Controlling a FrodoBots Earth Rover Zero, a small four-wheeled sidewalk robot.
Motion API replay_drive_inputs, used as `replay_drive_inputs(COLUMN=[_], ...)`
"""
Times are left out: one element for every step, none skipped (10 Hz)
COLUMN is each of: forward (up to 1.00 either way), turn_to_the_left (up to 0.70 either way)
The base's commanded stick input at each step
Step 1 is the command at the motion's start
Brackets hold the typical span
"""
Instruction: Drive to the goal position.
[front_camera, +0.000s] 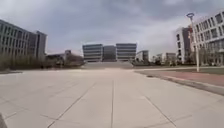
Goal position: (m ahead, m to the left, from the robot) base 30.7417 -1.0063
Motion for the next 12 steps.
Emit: replay_drive_inputs(forward=[0.7, 0.7, 0.7, 0.7, 0.7, 0.7, 0.7, 0.7, 0.7, 0.7, 0.7, 0.7], turn_to_the_left=[0.0, 0.0, 0.0, 0.0, 0.0, 0.0, 0.0, 0.0, 0.0, 0.0, 0.0, 0.0])
